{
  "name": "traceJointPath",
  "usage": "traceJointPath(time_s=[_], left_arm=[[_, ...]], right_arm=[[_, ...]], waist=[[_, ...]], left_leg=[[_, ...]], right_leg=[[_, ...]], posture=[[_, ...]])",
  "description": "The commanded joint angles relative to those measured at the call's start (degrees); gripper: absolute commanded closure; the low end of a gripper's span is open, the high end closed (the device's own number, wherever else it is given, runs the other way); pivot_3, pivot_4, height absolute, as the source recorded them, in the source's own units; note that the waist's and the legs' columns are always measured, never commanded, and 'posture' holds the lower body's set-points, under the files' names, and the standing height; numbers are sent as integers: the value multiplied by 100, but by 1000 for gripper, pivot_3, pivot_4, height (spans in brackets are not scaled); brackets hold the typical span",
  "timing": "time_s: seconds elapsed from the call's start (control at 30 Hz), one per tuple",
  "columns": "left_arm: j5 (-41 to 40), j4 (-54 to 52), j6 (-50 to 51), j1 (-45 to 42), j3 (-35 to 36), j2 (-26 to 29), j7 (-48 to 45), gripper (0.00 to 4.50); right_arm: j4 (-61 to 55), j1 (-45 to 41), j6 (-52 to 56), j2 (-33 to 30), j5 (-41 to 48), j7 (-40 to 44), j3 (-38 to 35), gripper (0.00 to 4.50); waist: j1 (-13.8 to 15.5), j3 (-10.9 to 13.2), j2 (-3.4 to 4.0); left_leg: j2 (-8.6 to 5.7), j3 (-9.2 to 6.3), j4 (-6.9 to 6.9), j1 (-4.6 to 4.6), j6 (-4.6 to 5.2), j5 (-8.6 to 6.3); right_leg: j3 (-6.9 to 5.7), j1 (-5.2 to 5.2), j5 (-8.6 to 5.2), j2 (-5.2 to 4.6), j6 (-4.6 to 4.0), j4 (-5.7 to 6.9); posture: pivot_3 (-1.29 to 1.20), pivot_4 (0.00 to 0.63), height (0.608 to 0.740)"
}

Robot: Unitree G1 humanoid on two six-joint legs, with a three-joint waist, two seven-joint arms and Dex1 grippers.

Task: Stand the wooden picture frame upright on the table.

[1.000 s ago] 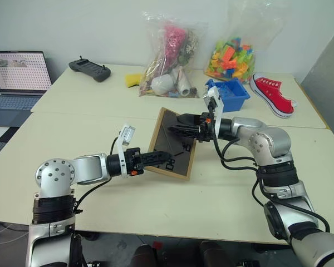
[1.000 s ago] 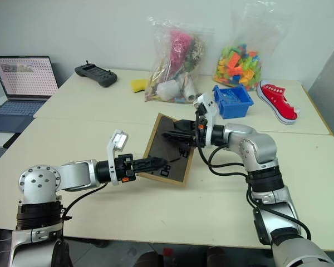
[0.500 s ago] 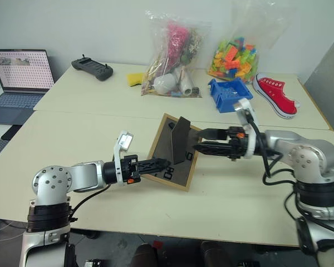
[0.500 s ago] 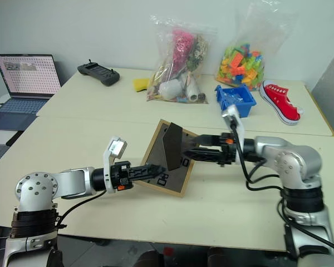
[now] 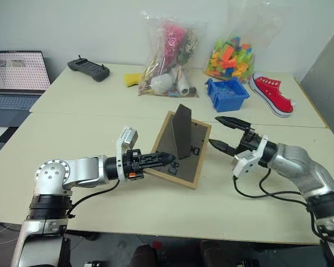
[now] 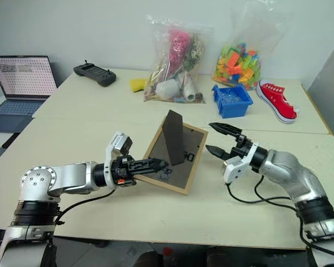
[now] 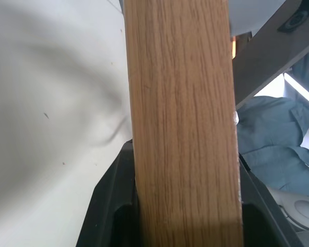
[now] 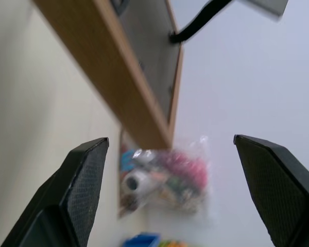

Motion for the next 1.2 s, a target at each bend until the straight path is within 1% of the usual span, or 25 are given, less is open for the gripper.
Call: traceJointPath(time_s=[0.03, 0.17, 0.2, 0.23, 0.3, 0.37, 0.4, 0.43, 0.5, 0.53, 0.57, 0.6, 0.63, 0.67, 0.73, 0.8, 0.83, 0.9, 0.93, 0.97, 1.0, 1.07, 1.1, 1.13, 1.2], left_arm=[[-252, -268, -135, -142, -67, -72, -41, 3237], [-252, -383, -250, -102, -115, -146, 31, 3237], [-252, -410, -282, -91, -107, -177, 35, 3237], [-252, -460, -299, -68, -112, -171, 34, 3237], [-252, -560, -322, -15, -137, -148, 48, 3237], [-252, -621, -362, 57, -134, -121, 61, 3237], [-252, -648, -386, 84, -136, -106, 66, 3237], [-252, -725, -432, 120, -179, -40, 133, 3237], [-248, -855, -561, 159, -236, 24, 266, 3237], [-147, -942, -648, 168, -222, 23, 284, 3237], [-100, -980, -708, 172, -218, 32, 285, 2551], [-75, -1011, -758, 180, -226, 47, 282, 2442], [-42, -1042, -791, 191, -213, 56, 241, 2125], [-98, -1020, -857, 199, -179, 91, 244, 1924], [-182, -922, -950, 165, -88, 209, 242, 1562], [-193, -759, -995, 87, 53, 400, 188, 1091], [-183, -716, -1011, 71, 89, 466, 160, 926], [-6, -748, -1039, 100, 280, 725, 77, 599], [113, -786, -1031, 122, 353, 844, 19, 365], [379, -906, -1014, 178, 429, 995, -89, 259], [741, -1119, -1023, 252, 471, 1134, -231, 47], [1327, -1597, -1094, 380, 516, 1339, -416, 0], [1821, -1933, -1219, 487, 449, 1452, -538, 0], [2272, -2187, -1437, 602, 442, 1455, -513, 0], [3215, -2625, -1910, 781, 374, 1467, -588, 0]], right_arm=[[179, -614, -536, 388, -555, -723, 252, 378], [340, -809, -781, 509, -566, -776, 483, 378], [366, -830, -823, 520, -568, -768, 538, 742], [401, -835, -867, 537, -501, -765, 567, 818], [439, -844, -932, 530, -411, -761, 592, 1300], [443, -872, -938, 530, -345, -778, 552, 1639], [447, -885, -942, 526, -336, -785, 537, 1927], [471, -896, -950, 518, -337, -792, 525, 2092], [525, -905, -960, 504, -348, -806, 511, 2588], [549, -904, -959, 499, -351, -816, 502, 2712], [571, -907, -961, 493, -352, -828, 497, 2887], [589, -912, -965, 488, -353, -840, 497, 3006], [595, -915, -972, 478, -342, -847, 491, 3295], [602, -922, -999, 450, -309, -850, 474, 3459], [683, -931, -1099, 343, -226, -860, 437, 3648], [903, -943, -1243, 177, -147, -888, 398, 3656], [986, -946, -1285, 126, -128, -900, 390, 3656], [1319, -967, -1227, 103, 486, -595, 517, 3656], [1437, -987, -1132, 137, 837, -401, 595, 3657], [1521, -1007, -893, 233, 1284, -111, 673, 3657], [1562, -1023, -530, 385, 1813, 299, 749, 3657], [1521, -1064, 383, 738, 2896, 1190, 808, 3657], [1491, -1111, 1077, 996, 3442, 1647, 746, 3657], [1483, -1201, 2007, 1336, 4035, 2090, 639, 3657], [1478, -1369, 3510, 1858, 4921, 2643, 393, 3657]], waist=[[-5, 0, 0], [12, 1, 1], [21, 1, 1], [30, 1, 0], [31, 1, 0], [26, 1, 0], [25, 1, 0], [25, 1, 0], [24, 1, 0], [24, 1, 1], [24, 1, -1], [24, 1, -1], [24, 1, -1], [24, 1, -1], [24, 1, 0], [23, 1, -1], [22, 1, 0], [18, 1, 0], [16, 2, 0], [10, 2, -1], [4, 2, -1], [-59, 4, -2], [-71, 6, 0], [-81, 6, 1], [-99, 9, 6]], left_leg=[[0, 2, 0, 2, -1, 1], [0, 1, -2, 2, -4, 2], [1, 1, -2, 1, -4, 2], [0, 1, -2, 2, -4, 2], [-1, 1, 1, 2, -4, 2], [-1, 2, 2, 3, -4, 2], [-1, 1, 2, 3, -4, 2], [-1, 1, 2, 3, -4, 2], [-1, 1, 2, 4, -4, 2], [0, 1, 2, 4, -4, 2], [-1, 2, 2, 5, -4, 2], [0, -1, 2, 5, -4, 2], [0, 0, 3, 5, -4, 2], [-1, 0, 3, 5, -4, 2], [-1, 2, 3, 6, -4, 2], [-1, 1, 3, 5, -4, 2], [-1, 1, 3, 6, -4, 2], [-1, 1, 2, 6, -2, 2], [-1, 1, 3, 6, -2, 1], [-1, 1, 2, 6, -1, 1], [-1, 1, 2, 6, -1, 1], [1, 2, 0, 9, -1, 1], [6, 2, -1, 11, -2, 2], [6, 1, -1, 11, -3, 2], [10, 2, -1, 14, -4, 3]], right_leg=[[2, 0, 0, 0, -1, 2], [0, 1, -3, -2, -6, 3], [0, 2, -3, -3, -6, 0], [-2, 4, -3, -5, -6, 0], [-3, 5, -3, -6, -5, 2], [-1, 6, -3, -7, -6, 4], [-1, 6, -3, -7, -5, 4], [-2, 6, -3, -6, -5, 5], [-1, 5, -3, -6, -6, 7], [-1, 6, -3, -6, -6, 7], [1, 6, -3, -7, -6, 8], [-2, 6, -3, -6, -6, 8], [-2, 6, -3, -6, -6, 9], [-1, 6, -3, -6, -6, 9], [1, 6, -3, -6, -6, 9], [-1, 6, -3, -6, -6, 9], [0, 6, -3, -6, -6, 10], [0, 6, -3, -6, -6, 9], [0, 6, -3, -6, -6, 9], [0, 6, -3, -6, -7, 9], [0, 6, -4, -5, -8, 9], [2, 6, -4, -5, -9, 12], [2, 9, -4, -2, -10, 12], [1, 8, -4, -3, -11, 17], [0, 8, -5, -2, -12, 22]], posture=[[0, 150, 740], [0, 150, 740], [0, 150, 740], [0, 150, 740], [0, 150, 740], [0, 150, 740], [0, 150, 740], [0, 150, 740], [0, 150, 740], [0, 150, 740], [0, 150, 740], [0, 150, 740], [0, 150, 740], [0, 150, 740], [0, 150, 740], [0, 150, 740], [0, 150, 740], [0, 150, 740], [0, 150, 740], [0, 150, 740], [0, 150, 740], [0, 150, 740], [0, 150, 740], [0, 150, 740], [0, 150, 740]])
